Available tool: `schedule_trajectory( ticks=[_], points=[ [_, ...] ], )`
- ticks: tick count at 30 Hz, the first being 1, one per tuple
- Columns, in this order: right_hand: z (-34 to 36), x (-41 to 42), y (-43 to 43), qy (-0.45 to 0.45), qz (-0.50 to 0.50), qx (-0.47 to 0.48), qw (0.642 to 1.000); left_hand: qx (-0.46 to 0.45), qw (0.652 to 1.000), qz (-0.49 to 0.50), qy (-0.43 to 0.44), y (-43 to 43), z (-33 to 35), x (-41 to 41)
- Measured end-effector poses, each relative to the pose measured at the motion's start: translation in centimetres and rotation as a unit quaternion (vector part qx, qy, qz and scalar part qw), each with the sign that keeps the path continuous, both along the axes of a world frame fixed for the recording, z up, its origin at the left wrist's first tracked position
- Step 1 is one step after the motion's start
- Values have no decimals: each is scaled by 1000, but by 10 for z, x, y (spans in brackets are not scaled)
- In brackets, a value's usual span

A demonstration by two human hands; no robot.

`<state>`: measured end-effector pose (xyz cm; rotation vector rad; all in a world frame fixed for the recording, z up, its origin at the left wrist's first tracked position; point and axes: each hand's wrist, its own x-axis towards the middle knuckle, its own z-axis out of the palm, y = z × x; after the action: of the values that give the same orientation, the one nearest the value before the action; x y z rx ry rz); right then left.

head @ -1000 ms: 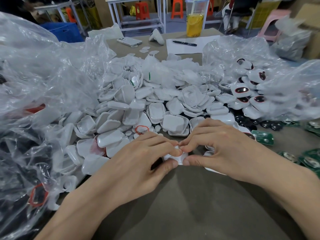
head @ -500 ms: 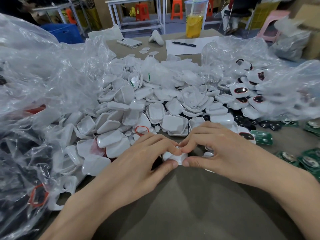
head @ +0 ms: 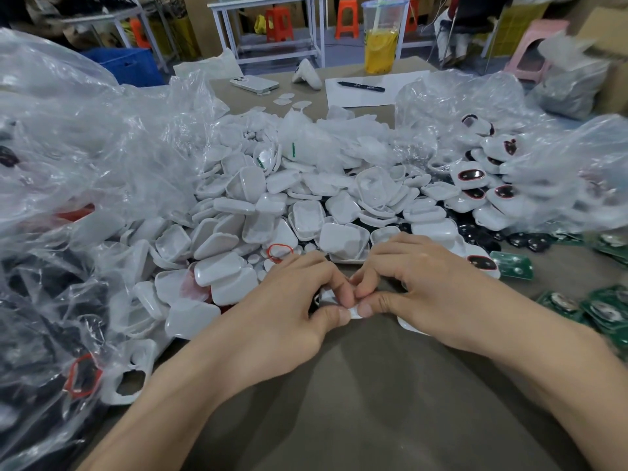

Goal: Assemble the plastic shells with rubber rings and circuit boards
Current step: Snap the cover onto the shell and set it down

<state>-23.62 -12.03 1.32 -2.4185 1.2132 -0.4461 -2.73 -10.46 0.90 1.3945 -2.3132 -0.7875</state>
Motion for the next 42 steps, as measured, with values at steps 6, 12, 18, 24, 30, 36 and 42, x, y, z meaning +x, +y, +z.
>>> schedule_trajectory(
  ticks=[6,12,18,24,30,36,42],
  points=[
    [3,3,1,31,1,-10,999,45,999,20,-15,-5,5,-5],
    [6,7,6,59,9,-40,997,62,994,11,-87,-8,17,-14],
    [13,11,11,84,21,-58,995,115,979,-5,-165,-19,34,-22],
    [13,12,17,54,6,-24,998,156,977,-44,-137,-27,41,-23],
    [2,8,26,24,-30,24,999,-15,997,-22,-75,1,17,-2],
    [-8,-2,23,-82,-77,51,992,-148,989,3,19,14,-9,26],
    [3,-2,8,-306,-96,139,937,-174,962,69,200,1,1,12]
  ],
)
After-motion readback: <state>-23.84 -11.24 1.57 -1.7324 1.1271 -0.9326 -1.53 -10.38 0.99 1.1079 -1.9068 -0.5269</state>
